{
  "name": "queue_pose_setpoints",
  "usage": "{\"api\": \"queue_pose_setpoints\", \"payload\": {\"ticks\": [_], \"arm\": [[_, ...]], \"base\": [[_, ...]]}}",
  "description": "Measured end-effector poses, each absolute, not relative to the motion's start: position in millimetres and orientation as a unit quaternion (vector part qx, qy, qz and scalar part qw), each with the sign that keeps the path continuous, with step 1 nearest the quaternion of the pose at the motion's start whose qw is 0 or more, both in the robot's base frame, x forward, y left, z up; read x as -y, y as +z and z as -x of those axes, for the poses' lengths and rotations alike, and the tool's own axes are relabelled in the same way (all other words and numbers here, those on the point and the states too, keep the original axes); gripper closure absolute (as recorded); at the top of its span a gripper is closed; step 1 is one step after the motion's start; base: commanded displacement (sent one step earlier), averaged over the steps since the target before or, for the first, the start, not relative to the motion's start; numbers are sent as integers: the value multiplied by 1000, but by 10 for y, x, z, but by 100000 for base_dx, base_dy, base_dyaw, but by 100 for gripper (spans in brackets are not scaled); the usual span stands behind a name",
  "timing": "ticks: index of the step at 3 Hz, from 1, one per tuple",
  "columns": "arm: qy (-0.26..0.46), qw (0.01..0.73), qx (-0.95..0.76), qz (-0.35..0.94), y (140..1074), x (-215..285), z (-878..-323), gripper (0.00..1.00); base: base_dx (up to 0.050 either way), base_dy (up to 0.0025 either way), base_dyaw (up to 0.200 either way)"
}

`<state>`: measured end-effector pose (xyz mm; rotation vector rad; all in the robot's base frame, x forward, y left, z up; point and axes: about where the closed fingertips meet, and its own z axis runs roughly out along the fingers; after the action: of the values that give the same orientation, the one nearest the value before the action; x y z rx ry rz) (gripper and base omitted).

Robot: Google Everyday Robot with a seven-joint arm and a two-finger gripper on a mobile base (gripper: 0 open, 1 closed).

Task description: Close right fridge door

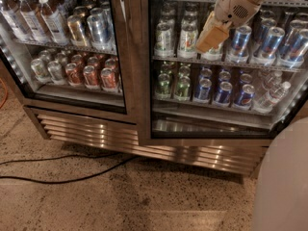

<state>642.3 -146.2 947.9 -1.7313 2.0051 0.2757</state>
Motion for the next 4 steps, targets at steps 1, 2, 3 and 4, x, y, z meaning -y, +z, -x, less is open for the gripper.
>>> {"api": "queue_pose_setpoints", "payload": {"ticks": [1,2,3,4], "arm": [[101,237,-731,632,9479,1462,-6423,100],[101,237,-731,632,9479,1462,-6423,100],[101,237,-731,632,9479,1462,-6423,100],[101,237,-731,632,9479,1462,-6423,100]], "base": [[4950,0,0],[4949,1,-20],[-5000,-1,8],[0,0,-19998]]}}
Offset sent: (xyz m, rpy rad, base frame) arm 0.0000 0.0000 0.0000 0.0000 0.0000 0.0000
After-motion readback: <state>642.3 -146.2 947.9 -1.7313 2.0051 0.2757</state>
